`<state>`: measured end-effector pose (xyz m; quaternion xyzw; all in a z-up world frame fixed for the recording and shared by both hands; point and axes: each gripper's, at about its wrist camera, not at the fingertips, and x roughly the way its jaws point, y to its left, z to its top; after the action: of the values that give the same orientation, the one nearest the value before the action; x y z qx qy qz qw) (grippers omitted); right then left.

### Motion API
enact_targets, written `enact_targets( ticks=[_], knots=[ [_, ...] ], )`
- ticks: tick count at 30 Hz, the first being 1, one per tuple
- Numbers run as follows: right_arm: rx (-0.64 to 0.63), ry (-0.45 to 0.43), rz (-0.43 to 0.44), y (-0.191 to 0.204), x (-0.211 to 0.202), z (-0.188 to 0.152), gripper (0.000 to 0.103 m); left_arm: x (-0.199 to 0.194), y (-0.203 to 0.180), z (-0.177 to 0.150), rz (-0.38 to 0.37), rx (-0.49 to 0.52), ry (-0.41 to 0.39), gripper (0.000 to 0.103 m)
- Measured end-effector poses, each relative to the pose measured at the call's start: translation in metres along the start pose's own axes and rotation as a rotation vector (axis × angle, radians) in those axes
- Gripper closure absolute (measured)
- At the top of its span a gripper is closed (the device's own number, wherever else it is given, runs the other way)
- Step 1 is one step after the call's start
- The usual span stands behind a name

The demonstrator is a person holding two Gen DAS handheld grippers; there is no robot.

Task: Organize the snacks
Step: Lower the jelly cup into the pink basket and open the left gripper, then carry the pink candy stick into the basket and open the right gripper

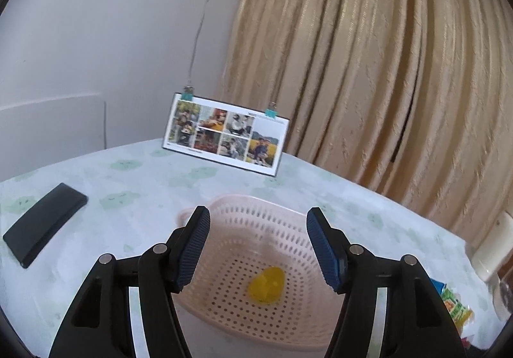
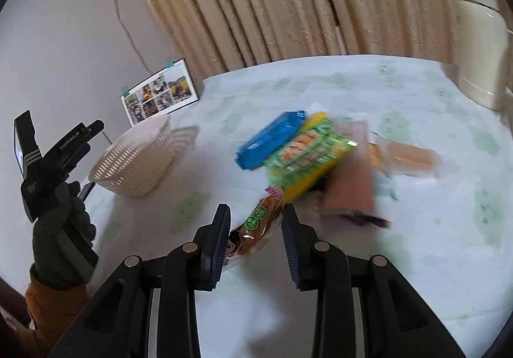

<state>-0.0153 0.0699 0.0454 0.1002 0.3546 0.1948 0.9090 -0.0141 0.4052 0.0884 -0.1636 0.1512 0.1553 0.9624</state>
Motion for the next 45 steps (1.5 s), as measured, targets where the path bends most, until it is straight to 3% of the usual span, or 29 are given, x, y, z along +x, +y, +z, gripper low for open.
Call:
enact_targets(
  ticks=[4,13,22,27,31,45],
  knots=[
    [-0.056,0.005,0.042,0.033,0.013,0.019,0.073,-0.003,0.01,0.001,0.036,-0.028,-0.016,0.04],
    [-0.134,-0.004,0.16,0.107,0.052,0.061,0.073,-0.01,0.018,0.0,0.036,-0.057,-0.031,0.04],
    [-0.17,0.03,0.228,0.152,0.092,0.078,0.072,-0.018,0.036,0.004,0.047,-0.148,-0.054,0.04],
    [-0.173,0.041,0.248,0.162,0.108,0.079,0.069,-0.019,0.037,0.005,0.044,-0.154,-0.049,0.04],
    [-0.154,0.049,0.255,0.16,0.117,0.077,0.053,-0.018,0.04,0.005,0.044,-0.168,-0.046,0.04],
    [-0.119,0.031,0.184,0.137,0.108,0.066,0.053,-0.017,0.035,0.001,0.043,-0.14,-0.039,0.039]
  ],
)
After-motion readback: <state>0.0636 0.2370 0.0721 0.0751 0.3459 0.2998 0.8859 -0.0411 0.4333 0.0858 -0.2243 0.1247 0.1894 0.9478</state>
